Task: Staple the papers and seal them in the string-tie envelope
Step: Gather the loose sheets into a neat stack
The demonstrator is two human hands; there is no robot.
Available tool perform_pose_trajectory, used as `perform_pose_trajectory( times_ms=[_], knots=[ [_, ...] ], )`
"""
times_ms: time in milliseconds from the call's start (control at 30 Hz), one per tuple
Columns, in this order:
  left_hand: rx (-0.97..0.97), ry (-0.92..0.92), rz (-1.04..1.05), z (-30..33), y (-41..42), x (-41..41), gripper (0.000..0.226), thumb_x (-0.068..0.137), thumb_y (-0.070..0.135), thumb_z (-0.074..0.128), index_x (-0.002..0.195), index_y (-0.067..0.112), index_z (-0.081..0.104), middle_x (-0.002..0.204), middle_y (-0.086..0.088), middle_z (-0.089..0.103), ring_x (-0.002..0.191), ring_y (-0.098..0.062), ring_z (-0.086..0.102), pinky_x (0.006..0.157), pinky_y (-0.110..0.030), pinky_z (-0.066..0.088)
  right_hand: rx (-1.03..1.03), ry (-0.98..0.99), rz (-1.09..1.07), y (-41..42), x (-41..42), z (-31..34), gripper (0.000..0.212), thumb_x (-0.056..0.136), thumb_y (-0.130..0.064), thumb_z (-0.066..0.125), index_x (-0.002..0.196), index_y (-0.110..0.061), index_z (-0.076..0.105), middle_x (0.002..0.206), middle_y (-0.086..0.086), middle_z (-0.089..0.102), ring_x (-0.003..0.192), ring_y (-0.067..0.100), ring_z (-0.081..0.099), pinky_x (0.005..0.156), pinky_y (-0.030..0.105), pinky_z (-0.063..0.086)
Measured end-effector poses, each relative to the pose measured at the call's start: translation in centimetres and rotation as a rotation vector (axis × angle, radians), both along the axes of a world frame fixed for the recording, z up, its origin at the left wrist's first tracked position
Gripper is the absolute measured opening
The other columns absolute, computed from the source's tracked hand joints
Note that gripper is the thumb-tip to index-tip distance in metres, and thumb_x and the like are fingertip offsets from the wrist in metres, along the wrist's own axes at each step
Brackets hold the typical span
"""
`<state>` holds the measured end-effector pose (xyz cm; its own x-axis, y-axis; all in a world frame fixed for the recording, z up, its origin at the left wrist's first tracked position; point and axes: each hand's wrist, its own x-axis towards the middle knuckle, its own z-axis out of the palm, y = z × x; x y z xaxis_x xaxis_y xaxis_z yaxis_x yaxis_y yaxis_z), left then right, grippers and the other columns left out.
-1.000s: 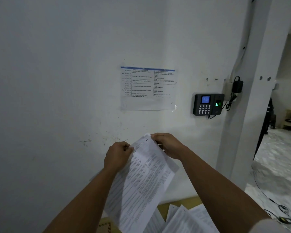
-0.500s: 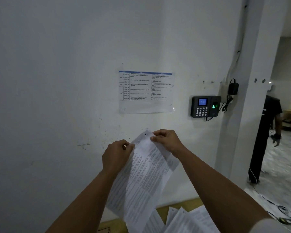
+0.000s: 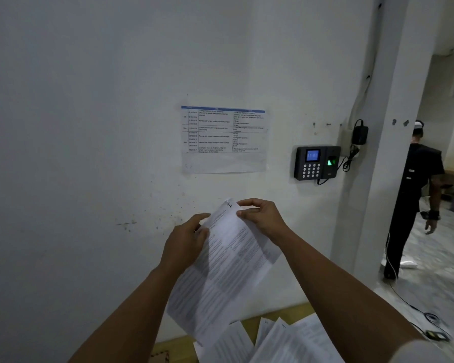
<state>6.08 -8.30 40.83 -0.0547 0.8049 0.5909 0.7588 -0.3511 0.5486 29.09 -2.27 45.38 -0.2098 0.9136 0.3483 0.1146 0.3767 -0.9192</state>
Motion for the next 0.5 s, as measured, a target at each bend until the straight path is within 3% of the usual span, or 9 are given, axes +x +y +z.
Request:
perform_pose_trajectory(
  times_ms=[67, 167, 267, 400, 500],
  knots=[
    [0.002, 0.036, -0.026, -0.4, 0.6, 0.0, 0.055, 0.103, 0.030, 0.057, 0.154, 0.037, 0.039, 0.119, -0.001, 0.074, 0.095, -0.019, 0.072, 0.086, -0.032, 0.058, 0.006, 0.015, -0.008, -0.1, 0.2, -0.2, 0.030, 0.085, -0.009, 0.080, 0.114, -0.016, 0.076, 0.086, 0.009, 0.080, 0.085, 0.020, 0.077, 0.080, 0.024, 0.059],
    [0.017, 0.133, -0.066, -1.5, 1.7, 0.1, 0.062, 0.104, 0.027, 0.055, 0.153, 0.048, 0.023, 0.096, -0.005, 0.076, 0.078, -0.018, 0.071, 0.076, -0.026, 0.057, -0.034, 0.014, -0.044, 0.2, 1.0, -0.9, 0.032, 0.084, -0.007, 0.080, 0.115, -0.016, 0.076, 0.089, 0.010, 0.079, 0.087, 0.019, 0.077, 0.082, 0.026, 0.059],
    [0.036, 0.218, -0.101, -2.6, 2.1, 1.2, 0.061, 0.102, 0.014, 0.053, 0.154, 0.040, 0.033, 0.072, 0.004, 0.059, 0.064, -0.016, 0.057, 0.062, -0.038, 0.057, -0.074, -0.008, -0.081, 0.2, 2.2, -2.3, 0.032, 0.083, -0.006, 0.081, 0.112, -0.017, 0.077, 0.092, 0.012, 0.079, 0.089, 0.018, 0.076, 0.089, 0.027, 0.058],
    [0.022, 0.248, -0.173, -4.9, 3.4, 3.4, 0.059, 0.096, 0.011, 0.045, 0.152, 0.031, 0.046, 0.075, 0.004, 0.056, 0.066, -0.020, 0.054, 0.058, -0.040, 0.050, -0.198, 0.027, -0.128, 0.5, 4.8, -4.8, 0.032, 0.084, -0.002, 0.078, 0.115, -0.011, 0.075, 0.093, 0.010, 0.079, 0.081, 0.013, 0.076, 0.073, 0.020, 0.058],
    [-0.023, 0.215, -0.228, -7.2, 4.7, 5.3, 0.056, 0.096, 0.013, 0.043, 0.149, 0.030, 0.049, 0.076, 0.008, 0.056, 0.067, -0.015, 0.052, 0.059, -0.032, 0.046, -0.250, -0.038, -0.171, 1.6, 6.9, -7.1, 0.029, 0.086, -0.007, 0.078, 0.115, -0.010, 0.076, 0.094, 0.009, 0.078, 0.080, 0.011, 0.076, 0.075, 0.022, 0.057]
  ],
)
